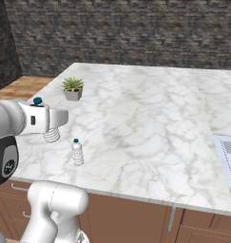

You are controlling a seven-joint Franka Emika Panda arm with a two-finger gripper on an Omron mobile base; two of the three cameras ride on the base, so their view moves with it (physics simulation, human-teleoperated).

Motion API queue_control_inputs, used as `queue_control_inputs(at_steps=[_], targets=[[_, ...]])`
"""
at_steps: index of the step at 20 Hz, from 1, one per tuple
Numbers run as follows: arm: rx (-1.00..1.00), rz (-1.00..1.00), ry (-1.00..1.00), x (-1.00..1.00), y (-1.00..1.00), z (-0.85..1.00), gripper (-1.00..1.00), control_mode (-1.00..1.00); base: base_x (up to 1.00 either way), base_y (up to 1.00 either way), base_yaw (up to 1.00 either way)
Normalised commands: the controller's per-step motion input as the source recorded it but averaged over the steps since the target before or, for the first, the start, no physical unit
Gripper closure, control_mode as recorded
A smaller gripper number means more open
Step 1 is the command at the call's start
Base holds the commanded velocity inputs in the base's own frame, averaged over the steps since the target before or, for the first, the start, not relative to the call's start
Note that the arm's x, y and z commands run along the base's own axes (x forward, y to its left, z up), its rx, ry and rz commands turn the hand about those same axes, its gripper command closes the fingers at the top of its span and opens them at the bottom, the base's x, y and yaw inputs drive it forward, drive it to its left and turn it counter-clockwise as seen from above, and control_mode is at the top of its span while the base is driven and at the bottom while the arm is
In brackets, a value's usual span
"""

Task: Take the bottled waters from the counter and place them in the freezer to freeze. Close the freezer door after placing the bottles.

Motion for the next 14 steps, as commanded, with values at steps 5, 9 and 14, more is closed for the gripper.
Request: queue_control_inputs(at_steps=[5,9,14], targets=[[0.0,0.0,0.0,0.0,0.0,0.0,1.0,1.0,-0.02,0.0,0.0],[0.0,0.0,0.0,0.0,0.0,0.0,1.0,1.0,-0.25,0.2,0.01],[0.0,0.0,0.0,0.0,0.0,0.0,1.0,1.0,-0.41,0.49,0.07]])
